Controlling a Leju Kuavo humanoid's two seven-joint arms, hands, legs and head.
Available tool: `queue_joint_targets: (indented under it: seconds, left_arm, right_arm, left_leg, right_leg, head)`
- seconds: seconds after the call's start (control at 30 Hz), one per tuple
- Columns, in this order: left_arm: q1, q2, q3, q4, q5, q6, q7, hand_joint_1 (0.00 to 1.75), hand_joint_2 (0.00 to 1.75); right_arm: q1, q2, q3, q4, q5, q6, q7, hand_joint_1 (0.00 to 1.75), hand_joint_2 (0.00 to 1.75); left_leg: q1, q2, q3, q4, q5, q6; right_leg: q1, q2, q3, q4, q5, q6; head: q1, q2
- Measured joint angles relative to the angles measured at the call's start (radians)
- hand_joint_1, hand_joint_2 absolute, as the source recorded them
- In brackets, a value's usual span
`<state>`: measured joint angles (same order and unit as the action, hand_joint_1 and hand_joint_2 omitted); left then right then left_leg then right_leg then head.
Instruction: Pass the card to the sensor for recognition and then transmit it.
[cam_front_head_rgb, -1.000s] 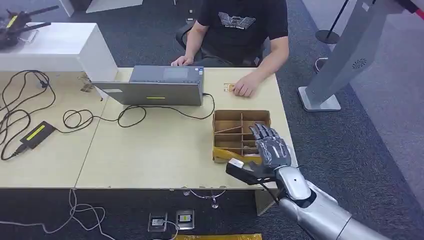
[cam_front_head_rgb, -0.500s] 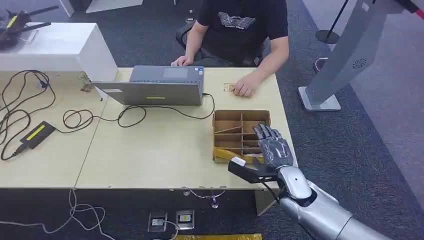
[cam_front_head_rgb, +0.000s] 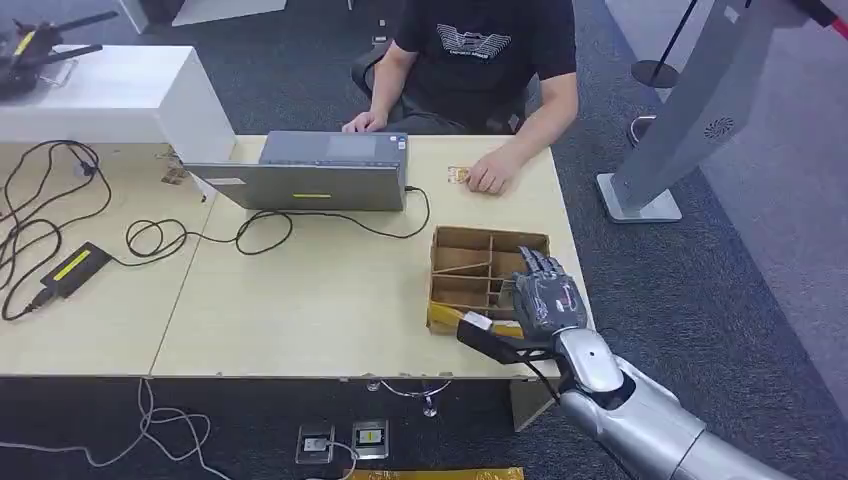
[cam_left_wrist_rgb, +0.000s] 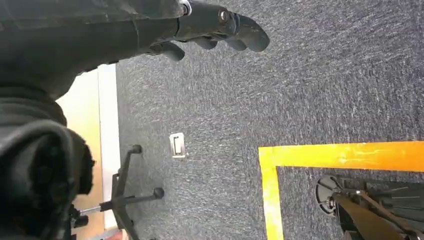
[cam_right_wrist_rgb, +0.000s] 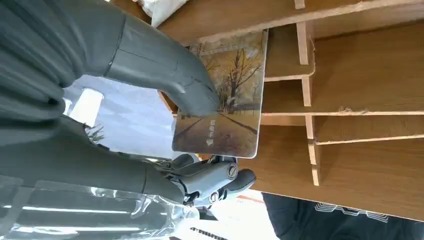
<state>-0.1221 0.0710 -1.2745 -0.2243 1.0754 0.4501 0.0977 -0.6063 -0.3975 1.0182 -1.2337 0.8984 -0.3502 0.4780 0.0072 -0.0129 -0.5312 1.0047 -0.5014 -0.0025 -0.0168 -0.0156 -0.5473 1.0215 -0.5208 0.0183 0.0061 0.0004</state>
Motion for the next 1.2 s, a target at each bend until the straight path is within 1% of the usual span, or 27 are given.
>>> queue_joint_targets:
  seconds: [0.33,0.63,1.03,1.2]
  left_arm:
    - [0.000,0.000,0.000,0.000,0.001,0.001,-0.002,0.00,0.00]
    - [0.000,0.003,-0.002,0.000,-0.029,-0.007,0.008,0.00,0.00]
    - [0.000,0.003,-0.002,0.000,-0.049,-0.022,0.007,0.00,0.00]
    - [0.000,0.003,-0.003,0.000,-0.050,-0.023,0.003,0.00,0.00]
  right_arm:
    - [0.000,0.000,0.000,0.000,-0.022,-0.016,-0.003,1.75,1.75]
    - [0.010,-0.007,0.000,-0.016,-0.030,-0.018,-0.010,1.75,1.75]
    - [0.034,-0.022,0.000,-0.048,-0.026,-0.041,-0.013,1.75,1.75]
    - [0.045,-0.028,-0.005,-0.061,0.001,-0.046,-0.014,1.75,1.75]
  left_leg:
    - [0.000,0.000,0.000,0.000,0.000,0.000]
    - [0.000,0.000,0.000,0.000,0.000,0.000]
    - [0.000,0.001,0.001,0.000,0.000,0.000]
    - [0.000,0.001,0.000,0.000,0.000,0.000]
  right_leg:
    - [0.000,0.000,0.000,0.000,0.000,0.000]
    - [0.000,0.000,0.000,0.000,0.000,0.000]
    - [0.000,0.001,0.000,0.000,0.000,0.000]
    - [0.000,0.001,0.000,0.000,0.000,0.000]
  head:
    - [0.000,0.000]
    - [0.000,0.000]
    - [0.000,0.000]
    - [0.000,0.000]
